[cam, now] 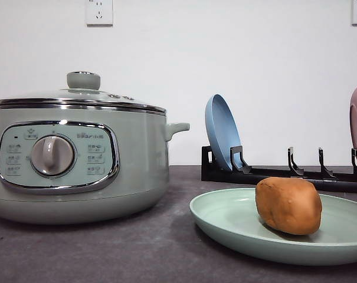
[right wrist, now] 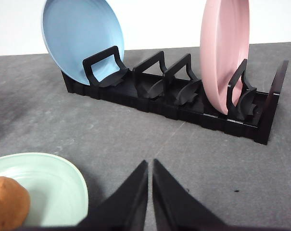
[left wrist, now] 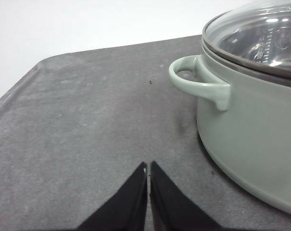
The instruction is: Transfer potato from steamer to green plate
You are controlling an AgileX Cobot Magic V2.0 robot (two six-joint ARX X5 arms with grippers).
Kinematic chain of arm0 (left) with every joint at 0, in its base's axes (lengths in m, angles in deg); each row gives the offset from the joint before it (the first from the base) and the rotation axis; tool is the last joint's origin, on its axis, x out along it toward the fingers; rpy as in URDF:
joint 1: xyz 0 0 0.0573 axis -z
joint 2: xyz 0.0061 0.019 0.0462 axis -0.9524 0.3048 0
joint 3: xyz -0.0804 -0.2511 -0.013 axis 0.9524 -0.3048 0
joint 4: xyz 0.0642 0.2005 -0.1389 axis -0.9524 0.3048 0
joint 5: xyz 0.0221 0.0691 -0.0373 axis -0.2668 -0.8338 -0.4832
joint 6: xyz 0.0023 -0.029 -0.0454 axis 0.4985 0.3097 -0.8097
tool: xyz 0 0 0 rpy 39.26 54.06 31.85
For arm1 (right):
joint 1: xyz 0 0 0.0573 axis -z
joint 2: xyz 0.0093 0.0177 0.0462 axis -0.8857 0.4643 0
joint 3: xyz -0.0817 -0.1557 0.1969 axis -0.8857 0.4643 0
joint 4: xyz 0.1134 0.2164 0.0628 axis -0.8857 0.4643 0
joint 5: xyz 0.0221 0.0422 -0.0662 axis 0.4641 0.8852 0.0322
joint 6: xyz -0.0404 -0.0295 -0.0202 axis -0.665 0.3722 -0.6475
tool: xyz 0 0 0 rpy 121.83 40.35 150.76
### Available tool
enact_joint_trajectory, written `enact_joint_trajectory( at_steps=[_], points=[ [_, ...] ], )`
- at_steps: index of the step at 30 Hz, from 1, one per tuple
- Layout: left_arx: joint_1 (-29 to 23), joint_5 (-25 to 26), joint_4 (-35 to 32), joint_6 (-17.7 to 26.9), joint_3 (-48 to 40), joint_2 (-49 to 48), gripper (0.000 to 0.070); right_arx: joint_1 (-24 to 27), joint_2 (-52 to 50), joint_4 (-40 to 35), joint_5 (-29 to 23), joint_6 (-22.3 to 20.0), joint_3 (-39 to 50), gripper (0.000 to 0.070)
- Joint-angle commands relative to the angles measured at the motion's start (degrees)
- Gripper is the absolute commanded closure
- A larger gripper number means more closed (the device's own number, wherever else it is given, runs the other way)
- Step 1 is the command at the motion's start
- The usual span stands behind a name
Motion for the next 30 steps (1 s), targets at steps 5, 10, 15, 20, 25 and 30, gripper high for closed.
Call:
enact_joint_trajectory(
  at_steps=[5,10,15,20,25,30],
  points=[
    [-0.12,0.13,1.95,-0.15,-0.42,-0.13,0.0699,0.04,-0.17,-0.07,0.00,-0.44,0.31,0.0697],
    [-0.12,0.13,1.95,-0.15,-0.42,-0.13,0.0699,0.04,-0.17,-0.07,0.00,-0.44,0.31,0.0697],
    [-0.12,0.13,1.95,-0.15,-0.42,-0.12,0.0699,0.04,-0.17,-0.07,0.00,-0.44,0.31,0.0697],
    [-0.12,0.13,1.95,-0.15,-0.42,-0.13,0.0699,0.04,-0.17,-0.07,0.00,-0.44,0.31,0.0696],
    [-0.12,0.13,1.95,-0.15,-0.42,-0.13,0.0699,0.04,-0.17,-0.07,0.00,-0.44,0.31,0.0696],
    [-0.12,0.13,1.95,-0.15,-0.42,-0.13,0.0699,0.04,-0.17,-0.07,0.00,-0.44,0.31,0.0697]
  ],
)
